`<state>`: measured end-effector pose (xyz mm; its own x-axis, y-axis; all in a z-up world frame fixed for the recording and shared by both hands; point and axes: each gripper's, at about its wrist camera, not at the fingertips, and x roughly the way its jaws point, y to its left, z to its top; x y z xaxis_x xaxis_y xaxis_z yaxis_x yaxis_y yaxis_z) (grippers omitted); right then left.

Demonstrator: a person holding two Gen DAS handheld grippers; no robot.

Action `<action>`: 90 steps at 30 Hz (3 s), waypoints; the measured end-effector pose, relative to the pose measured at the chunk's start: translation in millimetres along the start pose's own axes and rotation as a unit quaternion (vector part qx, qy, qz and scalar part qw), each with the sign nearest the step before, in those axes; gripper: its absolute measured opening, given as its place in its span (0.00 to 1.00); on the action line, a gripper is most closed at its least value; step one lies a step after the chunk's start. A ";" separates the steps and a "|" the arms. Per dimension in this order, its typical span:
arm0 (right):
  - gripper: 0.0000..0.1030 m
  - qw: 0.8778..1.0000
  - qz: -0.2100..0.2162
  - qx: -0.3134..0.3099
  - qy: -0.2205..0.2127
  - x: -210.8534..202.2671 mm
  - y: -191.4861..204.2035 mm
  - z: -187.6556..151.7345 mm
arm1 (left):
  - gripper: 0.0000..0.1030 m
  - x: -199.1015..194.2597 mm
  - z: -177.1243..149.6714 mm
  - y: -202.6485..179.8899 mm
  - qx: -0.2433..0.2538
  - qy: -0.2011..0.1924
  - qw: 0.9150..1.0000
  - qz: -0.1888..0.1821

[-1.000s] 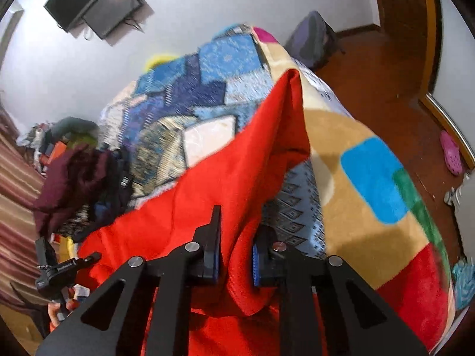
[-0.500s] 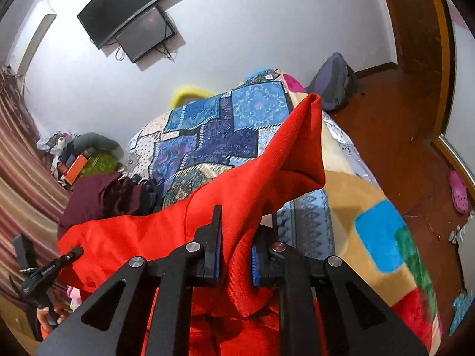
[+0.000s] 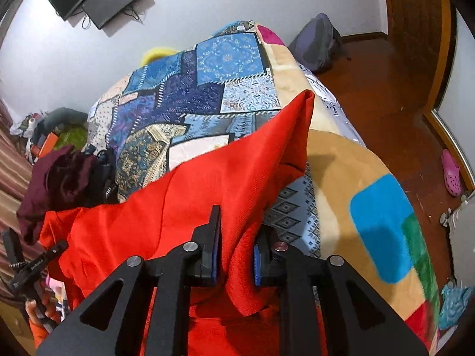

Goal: Fold large clothes

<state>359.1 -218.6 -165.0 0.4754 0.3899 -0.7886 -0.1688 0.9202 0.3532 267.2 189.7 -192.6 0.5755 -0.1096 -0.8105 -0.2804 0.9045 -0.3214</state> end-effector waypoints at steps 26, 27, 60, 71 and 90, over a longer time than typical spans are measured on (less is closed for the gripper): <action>0.53 0.986 -0.080 -0.129 -0.074 -128.1 33.0 -65.6 | 0.46 -129.6 -45.7 18.2 0.073 -0.050 0.994 0.071; 0.60 0.985 -0.083 -0.131 -0.073 -131.5 34.1 -69.5 | 0.48 -134.3 -49.8 19.7 0.077 -0.050 0.993 0.075; 0.66 0.998 -0.059 -0.009 0.029 -65.1 -29.9 -133.7 | 0.67 -20.5 -145.8 41.0 -0.036 0.164 0.981 -0.093; 0.11 1.000 0.001 0.022 -0.011 -92.8 -16.5 -119.9 | 0.05 -61.3 -112.1 9.9 0.014 0.088 0.990 -0.111; 0.12 0.999 -0.041 0.011 -0.022 -28.7 -13.6 -61.2 | 0.06 -0.1 -57.7 46.8 -0.062 0.069 0.995 -0.025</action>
<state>295.0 -240.1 -178.0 0.5251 0.3110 -0.7922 -0.1084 0.9477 0.3002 209.7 208.3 -235.8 0.4827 -0.2169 -0.8485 -0.3510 0.8397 -0.4143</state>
